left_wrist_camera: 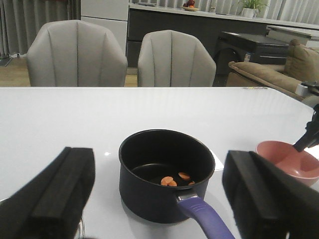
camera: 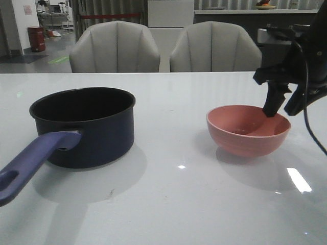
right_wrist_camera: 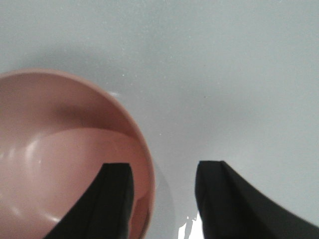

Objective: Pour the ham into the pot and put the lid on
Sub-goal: 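Carry the pink bowl back and lower it onto the table with the right gripper, then open the right gripper and withdraw it from the bowl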

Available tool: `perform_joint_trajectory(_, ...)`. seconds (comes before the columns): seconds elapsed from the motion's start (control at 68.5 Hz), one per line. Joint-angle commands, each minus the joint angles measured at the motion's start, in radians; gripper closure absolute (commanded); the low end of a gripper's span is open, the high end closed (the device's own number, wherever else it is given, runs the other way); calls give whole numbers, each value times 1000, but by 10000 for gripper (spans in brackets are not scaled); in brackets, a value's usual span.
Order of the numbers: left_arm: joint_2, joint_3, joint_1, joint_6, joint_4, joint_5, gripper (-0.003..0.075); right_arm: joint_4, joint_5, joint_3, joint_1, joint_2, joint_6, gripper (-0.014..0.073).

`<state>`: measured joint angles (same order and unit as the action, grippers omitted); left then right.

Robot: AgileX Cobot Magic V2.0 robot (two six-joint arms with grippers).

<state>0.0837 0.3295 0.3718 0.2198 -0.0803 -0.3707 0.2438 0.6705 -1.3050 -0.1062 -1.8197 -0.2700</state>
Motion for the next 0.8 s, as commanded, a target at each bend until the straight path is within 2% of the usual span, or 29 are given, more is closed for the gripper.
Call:
perform_joint_trajectory(0.0, 12, 24, 7, 1, 5, 76, 157, -18, -14, -39, 8, 153, -11, 174)
perform_joint_trajectory(0.161, 12, 24, 7, 1, 5, 76, 157, -18, -30, -19, 4, 331, -72, 174)
perform_joint_trajectory(0.248, 12, 24, 7, 1, 5, 76, 157, -16, -88, 40, -1, 450, -73, 174)
perform_joint_trajectory(0.496, 12, 24, 7, 1, 5, 76, 157, 111, -330, 321, -2, 773, -71, 174)
perform_joint_trajectory(0.788, 12, 24, 7, 1, 5, 76, 157, 116, -503, 688, -2, 1126, -71, 174)
